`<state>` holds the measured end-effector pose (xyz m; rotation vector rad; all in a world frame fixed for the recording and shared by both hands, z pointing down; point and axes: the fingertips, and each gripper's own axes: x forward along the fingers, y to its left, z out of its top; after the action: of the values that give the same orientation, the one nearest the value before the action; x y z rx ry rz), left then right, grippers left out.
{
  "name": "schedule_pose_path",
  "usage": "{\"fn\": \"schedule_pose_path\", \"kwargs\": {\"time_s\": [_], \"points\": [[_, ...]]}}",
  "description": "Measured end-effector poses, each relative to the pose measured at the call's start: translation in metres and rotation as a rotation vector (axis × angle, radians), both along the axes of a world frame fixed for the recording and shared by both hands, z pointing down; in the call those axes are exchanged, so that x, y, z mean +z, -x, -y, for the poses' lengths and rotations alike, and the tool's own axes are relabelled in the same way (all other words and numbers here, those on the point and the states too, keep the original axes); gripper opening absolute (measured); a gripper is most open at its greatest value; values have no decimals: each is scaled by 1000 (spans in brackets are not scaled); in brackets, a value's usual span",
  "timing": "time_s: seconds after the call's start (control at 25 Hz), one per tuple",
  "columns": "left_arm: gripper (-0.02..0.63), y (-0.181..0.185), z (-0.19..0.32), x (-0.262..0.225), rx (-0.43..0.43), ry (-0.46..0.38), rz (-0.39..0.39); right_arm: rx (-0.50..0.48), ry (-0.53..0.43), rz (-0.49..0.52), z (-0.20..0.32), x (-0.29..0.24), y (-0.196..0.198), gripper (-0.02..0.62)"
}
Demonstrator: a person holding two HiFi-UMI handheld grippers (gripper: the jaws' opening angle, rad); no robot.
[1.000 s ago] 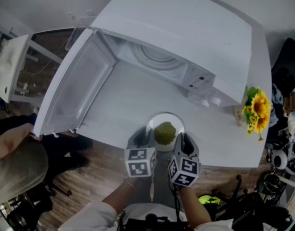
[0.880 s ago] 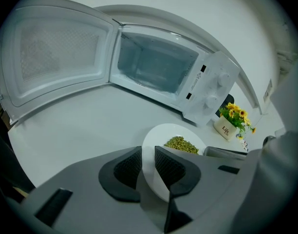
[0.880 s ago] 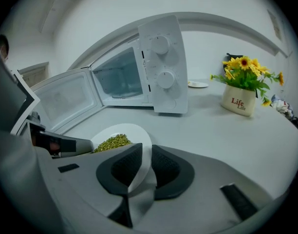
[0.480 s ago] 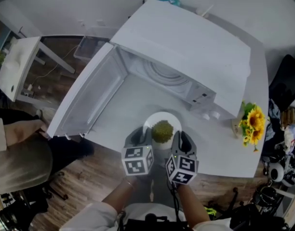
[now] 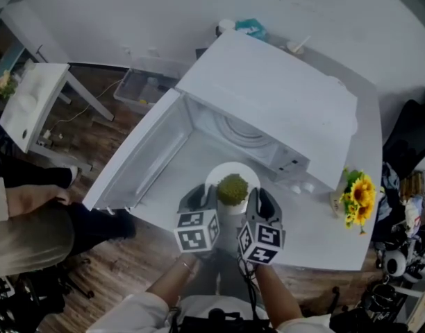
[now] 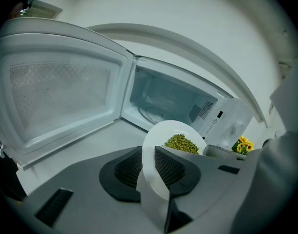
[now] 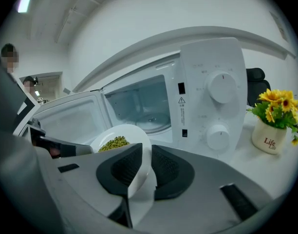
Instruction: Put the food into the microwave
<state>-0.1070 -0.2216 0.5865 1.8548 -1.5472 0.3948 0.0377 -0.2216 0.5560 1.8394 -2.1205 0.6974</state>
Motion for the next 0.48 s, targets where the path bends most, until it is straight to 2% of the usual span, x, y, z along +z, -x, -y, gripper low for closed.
{"fn": "schedule_pose_path", "kwargs": {"time_s": [0.28,0.48], "points": [[86,8,25,-9,-2,-29,-1,-11,-43,-2,26,-11,8,69],[86,15,49,-13,8,-53,13,8,-65,35,51,-15,15,67]]}}
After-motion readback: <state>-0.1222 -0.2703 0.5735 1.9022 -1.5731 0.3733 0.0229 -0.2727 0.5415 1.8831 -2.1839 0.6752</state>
